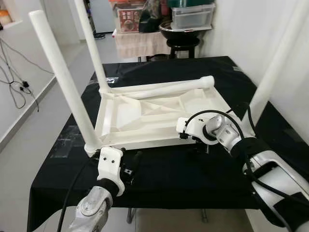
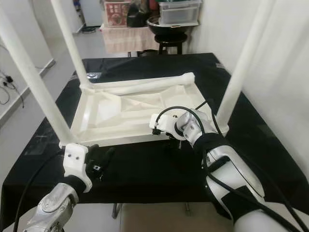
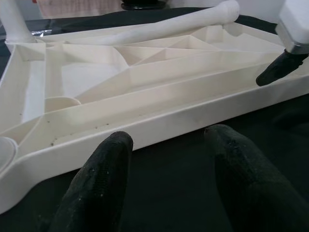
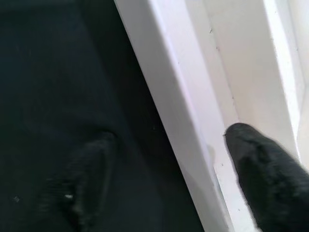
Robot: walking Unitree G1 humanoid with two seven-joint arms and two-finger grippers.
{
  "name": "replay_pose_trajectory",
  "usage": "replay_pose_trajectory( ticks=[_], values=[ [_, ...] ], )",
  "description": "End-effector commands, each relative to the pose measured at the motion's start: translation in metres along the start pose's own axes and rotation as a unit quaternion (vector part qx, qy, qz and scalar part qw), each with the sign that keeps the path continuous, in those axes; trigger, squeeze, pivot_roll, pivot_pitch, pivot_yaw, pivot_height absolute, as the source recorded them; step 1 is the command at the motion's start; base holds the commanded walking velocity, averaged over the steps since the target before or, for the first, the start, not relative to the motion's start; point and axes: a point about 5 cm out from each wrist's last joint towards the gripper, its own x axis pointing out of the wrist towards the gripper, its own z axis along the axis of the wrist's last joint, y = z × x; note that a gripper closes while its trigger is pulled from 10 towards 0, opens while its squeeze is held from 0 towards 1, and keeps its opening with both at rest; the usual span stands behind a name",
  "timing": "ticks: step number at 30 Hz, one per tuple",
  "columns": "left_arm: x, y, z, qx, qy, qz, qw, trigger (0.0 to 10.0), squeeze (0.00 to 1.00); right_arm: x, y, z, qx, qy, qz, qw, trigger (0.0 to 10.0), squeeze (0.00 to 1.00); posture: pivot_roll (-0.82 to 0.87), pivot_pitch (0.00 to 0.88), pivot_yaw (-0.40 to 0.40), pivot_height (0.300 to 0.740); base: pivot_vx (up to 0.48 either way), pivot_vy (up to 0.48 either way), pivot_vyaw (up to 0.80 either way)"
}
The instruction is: Building children table
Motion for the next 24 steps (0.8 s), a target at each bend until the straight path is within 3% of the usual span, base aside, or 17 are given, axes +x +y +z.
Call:
replay_pose_trajectory(
  ticks=[1, 15, 24],
  values=[
    [-0.002, -0.002, 0.001, 0.001, 0.002, 0.004, 1.0, 10.0, 0.0, 0.016, 0.016, 0.001, 0.016, 0.016, 0.016, 1.0, 0.0, 0.0, -0.04, 0.048, 0.005, 0.74, 0.0, 0.0, 0.0],
    [-0.005, -0.007, 0.0, -0.012, 0.001, 0.006, 1.0, 10.0, 0.0, 0.013, 0.015, 0.003, -0.004, 0.037, 0.066, 0.997, 0.0, 0.0, -0.05, 0.06, -0.019, 0.74, 0.0, 0.0, 0.0],
    [-0.003, -0.007, -0.001, -0.019, 0.0, 0.008, 1.0, 10.0, 0.0, 0.007, 0.023, 0.022, 0.041, -0.025, 0.178, 0.983, 0.0, 0.0, -0.05, 0.061, -0.025, 0.74, 0.0, 0.0, 0.0]
  ],
)
